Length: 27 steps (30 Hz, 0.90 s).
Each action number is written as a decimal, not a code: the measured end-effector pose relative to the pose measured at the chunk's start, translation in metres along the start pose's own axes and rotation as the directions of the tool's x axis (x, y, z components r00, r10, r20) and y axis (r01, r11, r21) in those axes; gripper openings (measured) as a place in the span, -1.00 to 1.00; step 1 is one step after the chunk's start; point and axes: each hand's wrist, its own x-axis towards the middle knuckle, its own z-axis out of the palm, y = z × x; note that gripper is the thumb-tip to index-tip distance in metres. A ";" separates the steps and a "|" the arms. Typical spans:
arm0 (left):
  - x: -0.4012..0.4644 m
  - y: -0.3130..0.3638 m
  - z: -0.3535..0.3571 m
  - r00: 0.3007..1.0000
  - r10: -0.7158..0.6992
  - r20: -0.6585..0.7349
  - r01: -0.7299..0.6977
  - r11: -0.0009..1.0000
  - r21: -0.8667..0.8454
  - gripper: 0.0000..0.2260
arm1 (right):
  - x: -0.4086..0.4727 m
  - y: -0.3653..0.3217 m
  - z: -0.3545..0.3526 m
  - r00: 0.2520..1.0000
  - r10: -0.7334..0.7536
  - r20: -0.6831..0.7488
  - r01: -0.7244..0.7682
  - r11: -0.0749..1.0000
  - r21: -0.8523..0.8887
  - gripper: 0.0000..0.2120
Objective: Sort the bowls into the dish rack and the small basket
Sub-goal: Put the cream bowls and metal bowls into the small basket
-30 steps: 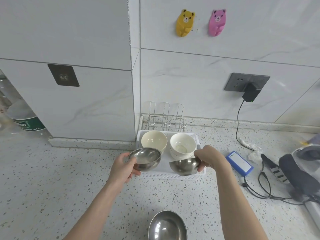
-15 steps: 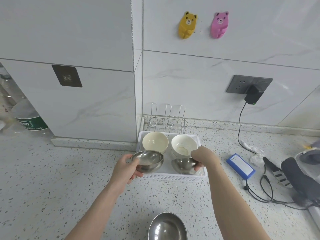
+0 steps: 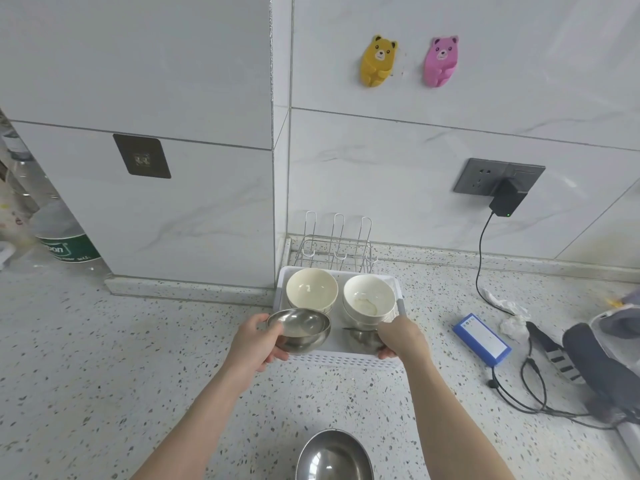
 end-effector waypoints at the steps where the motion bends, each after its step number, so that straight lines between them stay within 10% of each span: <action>1: 0.000 0.000 0.001 1.000 -0.001 0.002 0.001 1.000 0.001 -0.67 | -0.001 0.001 0.001 1.000 -0.005 -0.007 0.005 1.000 -0.004 -0.88; 7: 0.003 0.001 0.002 1.000 0.003 0.010 -0.003 1.000 -0.005 -0.75 | -0.006 0.006 0.002 0.996 0.002 -0.091 -0.013 0.992 -0.122 -0.67; 11: 0.006 0.006 0.003 1.000 0.014 0.004 -0.014 1.000 -0.003 -0.75 | -0.012 -0.006 0.000 0.913 -0.327 -0.242 0.252 0.922 -0.295 -0.66; 17: 0.005 0.010 0.009 0.998 0.006 0.056 -0.002 0.997 -0.071 -0.87 | -0.029 -0.012 0.012 0.863 -0.498 0.079 0.463 0.845 0.268 -0.63; 27: 0.009 0.013 0.006 0.986 -0.078 0.145 0.087 0.994 -0.062 -0.82 | -0.032 -0.006 0.026 0.844 -0.520 0.130 0.457 0.825 0.332 -0.87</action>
